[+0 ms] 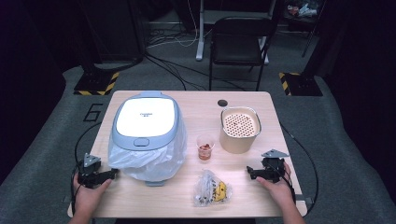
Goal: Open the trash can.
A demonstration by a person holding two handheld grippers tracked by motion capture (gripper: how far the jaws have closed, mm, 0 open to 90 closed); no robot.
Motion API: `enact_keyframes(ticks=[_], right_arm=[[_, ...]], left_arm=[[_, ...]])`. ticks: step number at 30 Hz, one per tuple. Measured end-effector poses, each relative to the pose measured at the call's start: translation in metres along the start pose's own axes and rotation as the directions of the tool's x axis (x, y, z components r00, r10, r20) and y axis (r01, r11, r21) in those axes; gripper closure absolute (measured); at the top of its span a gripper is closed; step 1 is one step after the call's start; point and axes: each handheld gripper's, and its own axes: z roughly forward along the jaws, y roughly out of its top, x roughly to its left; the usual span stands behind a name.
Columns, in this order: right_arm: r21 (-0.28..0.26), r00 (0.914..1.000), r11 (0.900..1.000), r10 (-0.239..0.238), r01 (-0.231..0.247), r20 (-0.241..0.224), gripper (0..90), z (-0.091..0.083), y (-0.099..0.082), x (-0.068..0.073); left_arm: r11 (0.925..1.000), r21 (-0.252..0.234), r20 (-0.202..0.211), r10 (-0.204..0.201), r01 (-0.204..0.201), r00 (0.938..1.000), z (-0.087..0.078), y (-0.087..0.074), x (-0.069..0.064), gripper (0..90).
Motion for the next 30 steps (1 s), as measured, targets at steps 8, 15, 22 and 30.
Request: enact_keyframes(ticks=[8, 15, 22, 30], right_arm=[[0.0, 1.0, 1.0, 0.004, -0.004, 0.003, 0.0, 0.0, 0.0, 0.001], [-0.003, 0.9999, 1.0, 0.007, -0.007, 0.01, 0.0, 0.0, 0.0, 0.001], [-0.005, 0.9998, 0.9999, 0.012, -0.012, 0.014, 0.3, 0.0, 0.0, 0.001], [-0.006, 0.9998, 0.9999, 0.014, -0.014, 0.015, 0.5, 0.0, 0.0, 0.002]], left_arm=[[1.0, -0.007, -0.003, -0.003, 0.003, 1.0, -0.002, -0.001, -0.001, 27.8], [0.9995, -0.011, 0.02, -0.031, 0.031, 0.9993, -0.005, -0.002, 0.002, 30.2], [0.9988, 0.009, 0.031, -0.048, 0.048, 0.9984, -0.011, -0.001, 0.002, 40.6], [0.9998, 0.009, 0.082, -0.016, 0.016, 0.9965, -0.03, 0.01, -0.016, 58.8]])
